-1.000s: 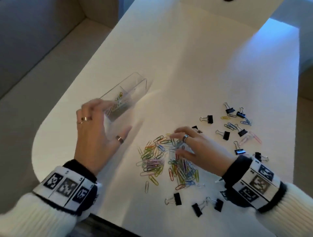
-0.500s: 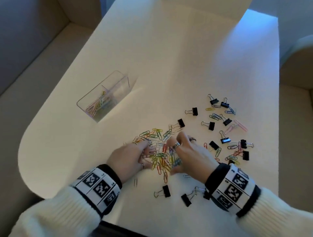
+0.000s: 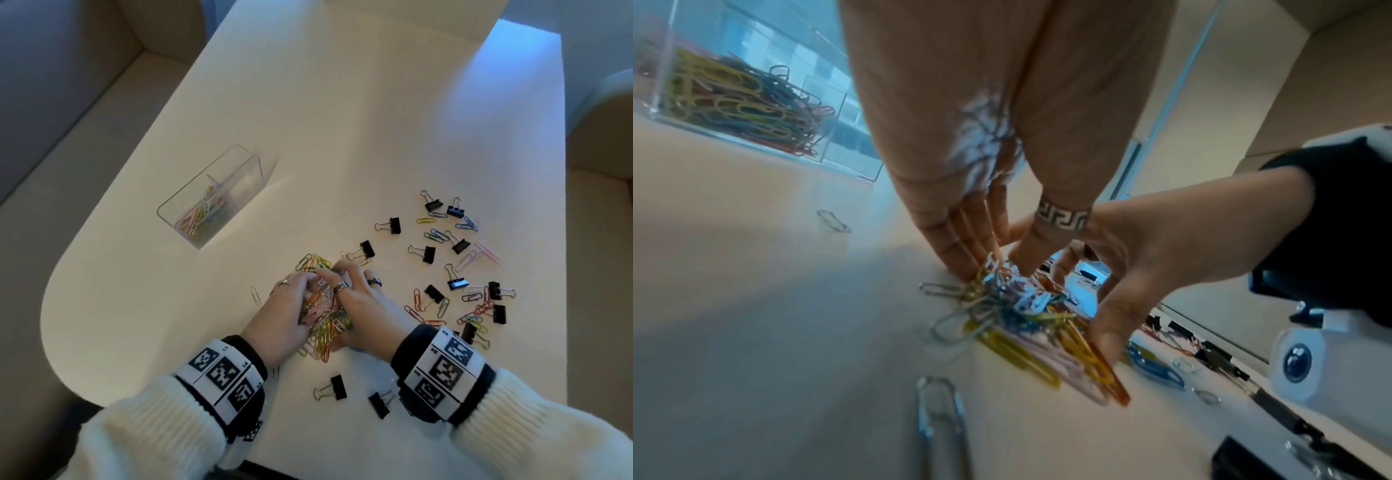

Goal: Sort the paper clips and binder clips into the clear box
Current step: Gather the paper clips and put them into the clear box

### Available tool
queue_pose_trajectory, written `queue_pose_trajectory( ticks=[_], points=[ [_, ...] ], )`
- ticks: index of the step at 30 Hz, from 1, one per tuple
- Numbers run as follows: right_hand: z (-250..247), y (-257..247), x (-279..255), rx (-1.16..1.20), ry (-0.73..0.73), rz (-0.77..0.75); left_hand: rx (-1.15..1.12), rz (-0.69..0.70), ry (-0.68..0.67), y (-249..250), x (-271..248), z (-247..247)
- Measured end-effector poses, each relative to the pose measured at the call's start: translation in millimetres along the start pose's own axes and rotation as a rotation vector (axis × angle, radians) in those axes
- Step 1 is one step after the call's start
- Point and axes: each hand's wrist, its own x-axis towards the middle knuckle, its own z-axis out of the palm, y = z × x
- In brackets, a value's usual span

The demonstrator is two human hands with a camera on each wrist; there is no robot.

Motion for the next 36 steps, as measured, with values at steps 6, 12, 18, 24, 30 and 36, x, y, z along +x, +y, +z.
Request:
queue_pose_trajectory(
  ticks=[6, 12, 18, 24, 30, 36],
  points=[
    [-7.8, -3.6, 15.3, 0.113, 0.088, -0.009, -0.136, 0.026, 0.018, -4.1, 0.1, -15.8],
    [-15.5, -8.2, 27.9, 0.226, 0.072, -0.01, -0.099, 0.125, 0.29, -0.6, -7.5, -55.5],
    [-21.3, -6.3, 36.6, 0.282, 0.105, -0.006, 0.025, 0.051, 0.752, -14.7, -1.7, -105.3],
    [-28.9, 6.1, 38.9, 0.365, 0.18, 0.037, 0.116, -0.227, 0.645, -33.3, 11.4, -124.4],
    [-52.0, 1.0, 40.5, 0.37, 0.223, 0.008, -0.03, -0.221, 0.547, -57.7, 27.0, -123.7],
    [-90.3, -40.8, 60.3, 0.348, 0.297, -0.135, -0.106, -0.139, 0.611, -59.3, 18.4, -113.4]
  ],
)
